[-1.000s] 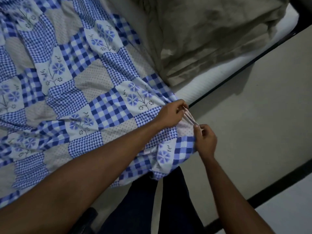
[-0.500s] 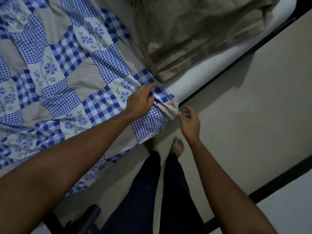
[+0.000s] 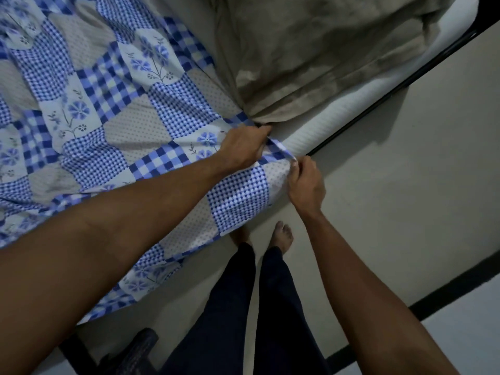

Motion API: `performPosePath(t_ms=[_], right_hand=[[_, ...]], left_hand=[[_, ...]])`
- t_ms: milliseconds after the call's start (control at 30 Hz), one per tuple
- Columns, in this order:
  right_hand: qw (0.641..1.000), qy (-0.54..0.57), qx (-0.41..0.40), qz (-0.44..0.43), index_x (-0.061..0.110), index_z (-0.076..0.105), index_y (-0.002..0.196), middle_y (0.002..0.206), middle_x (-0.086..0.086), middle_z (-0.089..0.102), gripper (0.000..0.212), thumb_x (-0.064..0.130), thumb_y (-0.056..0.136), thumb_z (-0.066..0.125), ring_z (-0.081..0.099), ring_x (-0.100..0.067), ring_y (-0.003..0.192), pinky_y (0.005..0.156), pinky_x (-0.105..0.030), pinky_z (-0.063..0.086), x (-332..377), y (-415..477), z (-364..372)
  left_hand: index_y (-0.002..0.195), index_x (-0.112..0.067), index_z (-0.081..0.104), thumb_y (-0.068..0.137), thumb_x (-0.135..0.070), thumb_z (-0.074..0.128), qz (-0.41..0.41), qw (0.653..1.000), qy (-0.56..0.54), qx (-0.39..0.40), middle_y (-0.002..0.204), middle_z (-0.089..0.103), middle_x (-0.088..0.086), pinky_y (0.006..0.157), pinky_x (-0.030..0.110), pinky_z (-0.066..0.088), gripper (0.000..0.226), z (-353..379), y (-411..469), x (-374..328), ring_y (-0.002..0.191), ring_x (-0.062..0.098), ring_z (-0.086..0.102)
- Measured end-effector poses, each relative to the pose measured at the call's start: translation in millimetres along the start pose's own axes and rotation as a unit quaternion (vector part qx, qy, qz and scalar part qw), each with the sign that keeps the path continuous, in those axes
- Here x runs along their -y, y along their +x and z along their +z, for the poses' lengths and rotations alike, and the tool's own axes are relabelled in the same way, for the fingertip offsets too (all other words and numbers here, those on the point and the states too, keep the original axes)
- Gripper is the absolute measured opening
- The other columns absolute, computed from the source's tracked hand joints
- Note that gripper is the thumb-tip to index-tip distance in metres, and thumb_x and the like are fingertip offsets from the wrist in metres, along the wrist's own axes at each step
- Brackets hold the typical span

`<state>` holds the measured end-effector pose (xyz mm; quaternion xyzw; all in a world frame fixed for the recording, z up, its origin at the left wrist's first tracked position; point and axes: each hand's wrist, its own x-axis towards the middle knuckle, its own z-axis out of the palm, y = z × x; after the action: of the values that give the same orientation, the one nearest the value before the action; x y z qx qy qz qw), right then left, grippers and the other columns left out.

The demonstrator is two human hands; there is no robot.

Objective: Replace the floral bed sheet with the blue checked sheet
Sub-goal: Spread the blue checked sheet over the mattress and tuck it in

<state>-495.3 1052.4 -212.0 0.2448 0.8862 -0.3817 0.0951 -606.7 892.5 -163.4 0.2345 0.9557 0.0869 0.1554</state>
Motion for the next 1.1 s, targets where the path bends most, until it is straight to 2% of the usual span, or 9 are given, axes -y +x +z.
performPosePath(t_ms=[100, 167, 300, 433, 533, 633, 733, 867, 1100], right_hand=[[0.993, -0.012, 0.001, 0.121, 0.016, 0.06, 0.104, 0.111, -0.01, 0.062, 0.025, 0.03, 0.101, 0.04, 0.058, -0.031, 0.099, 0.079, -0.036, 0.042, -10, 11, 0], [0.987, -0.01, 0.005, 0.162, 0.013, 0.066, 0.105, 0.112, -0.015, 0.064, 0.028, 0.029, 0.1, 0.043, 0.06, -0.035, 0.103, 0.081, -0.035, 0.044, -20, 18, -3], [0.999, 0.029, 0.016, 0.031, 0.013, 0.066, 0.094, 0.09, -0.006, 0.068, 0.022, 0.028, 0.1, 0.05, 0.06, -0.021, 0.082, 0.066, -0.027, 0.032, -8, 3, -10], [0.989, 0.063, 0.071, -0.109, 0.017, 0.067, 0.09, 0.085, 0.002, 0.067, 0.018, 0.025, 0.099, 0.053, 0.058, -0.012, 0.077, 0.067, -0.028, 0.04, 33, -31, 5], [0.968, 0.059, 0.142, -0.198, 0.014, 0.067, 0.091, 0.087, -0.001, 0.067, 0.02, 0.025, 0.097, 0.052, 0.059, -0.015, 0.079, 0.071, -0.031, 0.044, 65, -57, 34], [0.933, 0.036, 0.219, -0.284, 0.013, 0.067, 0.09, 0.084, -0.005, 0.064, 0.023, 0.027, 0.099, 0.051, 0.058, -0.023, 0.078, 0.068, -0.039, 0.047, 97, -90, 70], [0.887, 0.006, 0.3, -0.351, 0.014, 0.068, 0.095, 0.086, -0.007, 0.063, 0.022, 0.027, 0.099, 0.051, 0.057, -0.026, 0.077, 0.066, -0.042, 0.048, 119, -118, 102], [0.833, -0.022, 0.369, -0.412, 0.014, 0.068, 0.093, 0.085, -0.008, 0.065, 0.032, 0.032, 0.094, 0.042, 0.059, -0.029, 0.075, 0.061, -0.039, 0.048, 147, -156, 141], [0.78, -0.051, 0.422, -0.459, 0.016, 0.069, 0.093, 0.089, -0.006, 0.07, 0.043, 0.04, 0.093, 0.033, 0.063, -0.028, 0.078, 0.064, -0.036, 0.05, 200, -249, 225]], left_hand=[[0.112, -0.013, 0.057, 0.098, -0.025, 0.046, 0.007, 0.996, -0.069, -0.056, 0.094, 0.063, 0.013, 0.062, 0.04, 0.037, 0.022, 12, -15, -8, 0.085, 0.035, 0.06], [0.115, -0.014, 0.057, 0.095, -0.025, 0.049, 0.011, 0.994, -0.091, -0.066, 0.101, 0.06, 0.01, 0.074, 0.043, 0.044, 0.024, 20, -28, -6, 0.091, 0.03, 0.056], [0.126, -0.012, 0.056, 0.091, -0.011, 0.052, -0.011, 0.977, -0.201, -0.073, 0.116, 0.058, 0.006, 0.088, 0.035, 0.046, 0.035, 27, -57, -5, 0.106, 0.024, 0.055], [0.125, -0.011, 0.057, 0.097, -0.014, 0.051, -0.116, 0.948, -0.278, -0.107, 0.115, 0.057, 0.007, 0.088, 0.038, 0.05, 0.028, 24, -86, 13, 0.104, 0.02, 0.057], [0.115, -0.009, 0.061, 0.098, -0.012, 0.052, -0.206, 0.921, -0.299, -0.142, 0.109, 0.059, 0.007, 0.084, 0.04, 0.051, 0.02, 23, -122, 42, 0.093, 0.016, 0.057], [0.124, -0.006, 0.058, 0.099, -0.011, 0.052, -0.331, 0.876, -0.307, -0.169, 0.119, 0.057, 0.012, 0.087, 0.039, 0.051, 0.025, 21, -174, 82, 0.098, 0.019, 0.056], [0.131, -0.008, 0.052, 0.1, -0.011, 0.052, -0.447, 0.831, -0.275, -0.184, 0.131, 0.05, 0.011, 0.082, 0.025, 0.046, 0.032, 25, -246, 120, 0.095, 0.008, 0.049], [0.129, -0.003, 0.054, 0.098, -0.008, 0.053, -0.558, 0.771, -0.226, -0.206, 0.128, 0.054, 0.019, 0.083, 0.035, 0.047, 0.032, 34, -359, 165, 0.103, 0.032, 0.058], [0.121, -0.001, 0.059, 0.087, -0.004, 0.067, -0.688, 0.655, -0.194, -0.243, 0.12, 0.056, 0.025, 0.09, 0.051, 0.049, 0.035, 66, -577, 243, 0.106, 0.041, 0.057]])
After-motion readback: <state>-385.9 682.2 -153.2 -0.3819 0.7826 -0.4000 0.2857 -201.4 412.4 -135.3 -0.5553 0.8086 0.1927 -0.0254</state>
